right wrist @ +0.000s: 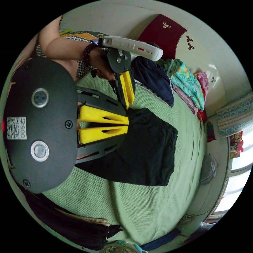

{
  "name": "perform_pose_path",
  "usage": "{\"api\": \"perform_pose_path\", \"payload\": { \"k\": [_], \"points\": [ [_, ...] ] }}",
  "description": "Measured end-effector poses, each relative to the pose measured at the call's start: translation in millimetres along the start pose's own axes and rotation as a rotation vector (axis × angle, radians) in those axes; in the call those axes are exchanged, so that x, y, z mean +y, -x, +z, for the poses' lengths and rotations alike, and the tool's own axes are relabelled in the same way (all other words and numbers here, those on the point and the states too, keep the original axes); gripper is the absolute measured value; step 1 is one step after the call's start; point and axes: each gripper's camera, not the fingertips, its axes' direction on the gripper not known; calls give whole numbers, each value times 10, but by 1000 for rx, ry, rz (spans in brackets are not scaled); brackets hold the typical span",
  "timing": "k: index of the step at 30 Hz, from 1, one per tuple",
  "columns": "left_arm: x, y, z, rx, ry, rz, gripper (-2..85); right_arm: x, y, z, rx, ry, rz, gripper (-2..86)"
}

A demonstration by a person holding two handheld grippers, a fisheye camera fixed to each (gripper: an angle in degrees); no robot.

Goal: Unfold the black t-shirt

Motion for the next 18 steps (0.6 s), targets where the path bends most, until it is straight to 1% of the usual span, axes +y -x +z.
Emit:
{"api": "perform_pose_path", "payload": {
  "k": [2, 4, 6, 8, 14, 18],
  "points": [
    [-12, -7, 42, 6, 2, -6, 85, -5, -42, -14, -8, -3, 13, 2],
    [-20, -19, 87, -10, 9, -4, 85, -15, -106, -41, 14, -18, 59, 37],
    [-30, -27, 129, -12, 14, -2, 86, -37, -159, -75, -7, -33, 59, 86],
    [-40, -20, 164, 9, 14, -13, 85, -56, -182, -78, -32, -44, 59, 104],
    [-45, -61, 220, 11, 6, 7, 86, -173, -142, 17, -46, -19, 22, 123],
    [-43, -97, 246, 9, -3, 23, 88, -279, -183, 86, -125, 3, 48, 122]
  ]
}}
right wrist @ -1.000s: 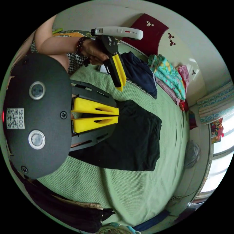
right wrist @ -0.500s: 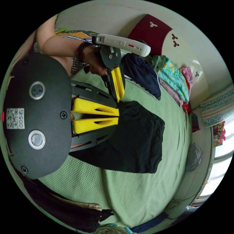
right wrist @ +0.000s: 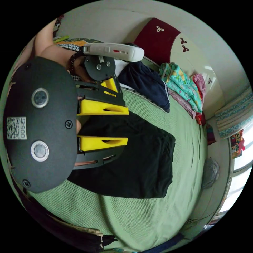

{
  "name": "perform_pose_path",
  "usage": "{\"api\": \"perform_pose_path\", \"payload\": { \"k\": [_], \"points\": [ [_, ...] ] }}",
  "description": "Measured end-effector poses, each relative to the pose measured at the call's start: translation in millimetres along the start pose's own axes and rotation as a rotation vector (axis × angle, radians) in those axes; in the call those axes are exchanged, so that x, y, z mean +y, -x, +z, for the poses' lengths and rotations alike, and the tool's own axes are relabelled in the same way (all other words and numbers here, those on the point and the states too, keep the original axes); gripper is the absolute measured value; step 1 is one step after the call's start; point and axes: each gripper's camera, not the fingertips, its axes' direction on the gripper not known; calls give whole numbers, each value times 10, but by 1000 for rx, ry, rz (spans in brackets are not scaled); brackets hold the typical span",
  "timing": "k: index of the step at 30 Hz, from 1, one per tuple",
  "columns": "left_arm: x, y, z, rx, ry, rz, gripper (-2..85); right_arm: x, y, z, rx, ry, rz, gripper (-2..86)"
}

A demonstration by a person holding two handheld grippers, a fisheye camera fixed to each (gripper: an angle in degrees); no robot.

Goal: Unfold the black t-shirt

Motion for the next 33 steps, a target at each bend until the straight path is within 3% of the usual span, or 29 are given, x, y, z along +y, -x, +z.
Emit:
{"api": "perform_pose_path", "payload": {
  "k": [4, 9, 17, 21, 33],
  "points": [
    [-6, -25, 30, 11, -4, 22, 90, -69, 26, 36, -68, 16, 5, 122],
    [-2, -36, 44, 10, -31, 38, 93, -123, 175, 239, 100, 123, -49, 124],
    [-44, -44, 136, 9, -29, 59, 96, -93, 95, 431, 111, 207, -55, 87],
    [-74, -44, 141, 10, -33, 63, 98, -21, 79, 372, 143, 180, -79, 17],
    [-320, 61, 179, -3, -51, -35, 106, 210, -397, -395, 201, -43, 76, -3]
  ]
}}
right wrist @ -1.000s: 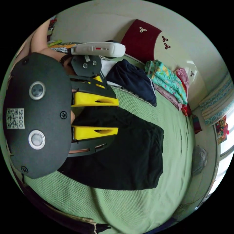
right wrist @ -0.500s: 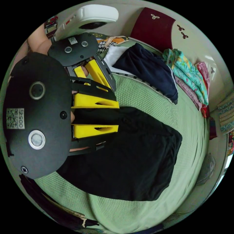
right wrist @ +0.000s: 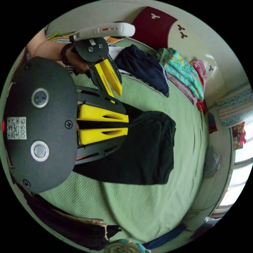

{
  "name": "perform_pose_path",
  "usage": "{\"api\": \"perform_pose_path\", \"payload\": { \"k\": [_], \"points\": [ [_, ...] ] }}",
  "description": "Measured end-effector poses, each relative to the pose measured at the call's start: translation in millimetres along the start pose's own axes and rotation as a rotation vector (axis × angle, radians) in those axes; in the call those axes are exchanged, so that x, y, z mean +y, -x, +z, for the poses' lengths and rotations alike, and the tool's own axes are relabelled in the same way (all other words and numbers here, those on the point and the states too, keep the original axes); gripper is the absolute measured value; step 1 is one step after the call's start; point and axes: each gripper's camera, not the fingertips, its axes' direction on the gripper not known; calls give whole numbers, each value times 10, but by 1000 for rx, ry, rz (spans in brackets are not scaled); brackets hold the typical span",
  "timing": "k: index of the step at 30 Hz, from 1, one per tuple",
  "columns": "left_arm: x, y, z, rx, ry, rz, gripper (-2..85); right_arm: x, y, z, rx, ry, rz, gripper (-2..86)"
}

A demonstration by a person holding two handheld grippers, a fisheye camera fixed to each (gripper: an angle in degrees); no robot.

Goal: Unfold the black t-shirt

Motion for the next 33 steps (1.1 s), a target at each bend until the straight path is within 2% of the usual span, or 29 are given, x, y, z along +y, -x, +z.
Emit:
{"api": "perform_pose_path", "payload": {
  "k": [10, 18, 20, 28, 33],
  "points": [
    [-288, 19, 197, 22, 59, -100, 112, 371, -1111, -578, 128, -136, 312, -3],
    [-420, 46, 206, 28, 83, -160, 100, 770, -1716, -1001, 466, -211, 520, -2],
    [-459, 63, 202, 69, 93, -168, 72, 821, -1793, -1021, 510, -187, 550, 1],
    [-521, 135, 98, 126, 54, -189, 41, 803, -1501, -1004, 557, -172, 432, 31],
    [-496, 178, -38, 80, 10, -187, 32, 717, -1231, -920, 599, -175, 333, 44]
  ]
}}
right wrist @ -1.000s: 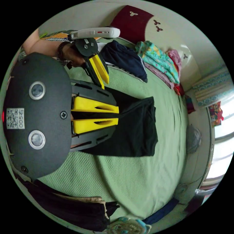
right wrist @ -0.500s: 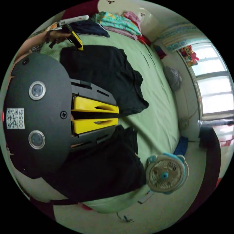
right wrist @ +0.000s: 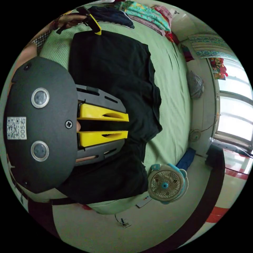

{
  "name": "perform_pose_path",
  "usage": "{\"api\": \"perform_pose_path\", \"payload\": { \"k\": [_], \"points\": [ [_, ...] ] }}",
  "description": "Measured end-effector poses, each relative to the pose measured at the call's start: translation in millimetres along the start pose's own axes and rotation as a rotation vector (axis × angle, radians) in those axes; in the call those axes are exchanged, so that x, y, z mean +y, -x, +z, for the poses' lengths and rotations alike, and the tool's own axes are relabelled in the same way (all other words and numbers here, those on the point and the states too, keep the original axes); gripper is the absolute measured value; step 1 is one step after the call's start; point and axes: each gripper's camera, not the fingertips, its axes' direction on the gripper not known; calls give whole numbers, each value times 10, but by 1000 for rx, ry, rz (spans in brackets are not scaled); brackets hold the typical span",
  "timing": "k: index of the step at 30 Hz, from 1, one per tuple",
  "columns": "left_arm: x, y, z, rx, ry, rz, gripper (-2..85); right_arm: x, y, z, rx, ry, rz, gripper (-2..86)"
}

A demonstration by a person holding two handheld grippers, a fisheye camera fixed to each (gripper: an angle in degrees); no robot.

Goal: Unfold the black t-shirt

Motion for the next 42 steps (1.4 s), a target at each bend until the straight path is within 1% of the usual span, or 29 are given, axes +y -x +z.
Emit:
{"api": "perform_pose_path", "payload": {
  "k": [3, 5, 6, 8, 11, 12, 14, 15, 18, 21, 23, 26, 29, 32, 35, 42],
  "points": [
    [50, 61, -102, -83, -27, -17, 29, -29, -22, -38, 30, -24, 24, 46],
    [103, 164, -172, -116, -44, -57, 28, -50, -72, 0, -24, 13, 38, 46],
    [118, 194, -183, -115, -46, -71, 28, -57, -114, 49, -71, 49, 54, 46],
    [166, 296, -216, -92, -37, -123, 28, -59, -164, 116, -104, 81, 67, 44],
    [232, 345, -288, -26, -62, -146, 24, -76, -239, 174, -111, 78, 79, 43],
    [240, 337, -308, -37, -65, -145, 22, -83, -267, 210, -126, 86, 79, 43],
    [273, 293, -401, -132, -91, -163, 8, -90, -299, 290, -139, 121, 74, 44],
    [279, 280, -422, -147, -103, -163, 6, -97, -318, 352, -153, 151, 72, 45],
    [260, 213, -418, -116, -116, -148, 0, -133, -354, 482, -198, 207, 66, 50],
    [133, 76, -285, -44, -55, -118, -2, -176, -328, 581, -238, 247, 35, 57],
    [25, -117, -211, 2, -38, -53, -3, -190, -290, 628, -248, 255, 12, 59],
    [-93, -358, -125, 68, -14, 20, -3, -213, -232, 695, -213, 256, -32, 60],
    [-160, -581, -38, 44, 25, 81, -3, -244, -271, 702, -182, 215, -42, 59],
    [-179, -760, -15, 0, 19, 148, -3, -265, -378, 722, -148, 191, -33, 58],
    [-205, -824, 62, -28, 50, 157, -3, -276, -511, 766, -125, 181, -9, 53],
    [-229, -797, 143, -8, 97, 122, -3, -275, -666, 1110, -143, 286, -16, 26]
  ]
}}
